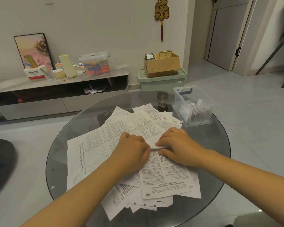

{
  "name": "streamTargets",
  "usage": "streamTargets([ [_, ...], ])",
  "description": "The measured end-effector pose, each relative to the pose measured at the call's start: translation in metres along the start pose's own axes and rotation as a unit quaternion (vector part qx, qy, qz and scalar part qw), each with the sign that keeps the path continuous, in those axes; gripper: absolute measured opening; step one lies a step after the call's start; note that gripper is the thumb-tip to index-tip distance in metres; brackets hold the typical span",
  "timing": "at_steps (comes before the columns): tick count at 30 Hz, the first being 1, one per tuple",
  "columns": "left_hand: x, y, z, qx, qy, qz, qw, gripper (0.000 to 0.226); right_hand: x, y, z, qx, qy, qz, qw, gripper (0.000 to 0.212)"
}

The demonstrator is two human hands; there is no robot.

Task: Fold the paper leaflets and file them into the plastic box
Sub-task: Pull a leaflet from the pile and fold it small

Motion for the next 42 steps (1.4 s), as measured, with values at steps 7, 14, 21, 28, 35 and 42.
streamTargets([
  [7,-0.010,-0.005,0.003,-0.038,0.195,-0.112,0.974,0.023,-0.003,-0.002,-0.006,0.002,-0.001,0.059,0.998,0.026],
  [14,-0.010,-0.006,0.013,-0.037,0.185,-0.117,0.975,0.027,0.007,-0.005,-0.002,-0.045,-0.028,0.134,0.989,0.029],
  [21,-0.012,-0.011,0.013,-0.049,0.157,-0.115,0.980,0.034,0.007,-0.011,0.002,-0.026,-0.052,0.122,0.991,0.031],
  [28,-0.002,-0.017,0.007,-0.060,0.218,-0.160,0.961,0.025,0.001,-0.014,-0.002,-0.027,-0.039,0.092,0.995,0.022],
  [35,0.005,-0.018,-0.004,-0.031,0.377,-0.172,0.910,0.018,0.000,-0.008,-0.027,0.015,-0.182,0.118,0.976,0.008],
  [42,0.017,-0.017,-0.016,0.042,0.496,-0.162,0.852,0.037,0.007,0.009,-0.056,0.089,-0.315,0.153,0.932,0.006],
])
Point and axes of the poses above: each hand's wrist, its own y-axis away from the middle knuckle, its own z-axis out of the palm, x = y × z, the point moved 2 cm from there along -y, towards the middle knuckle, and after that the axes turned 9 degrees about -z, right-handed, at the moved point
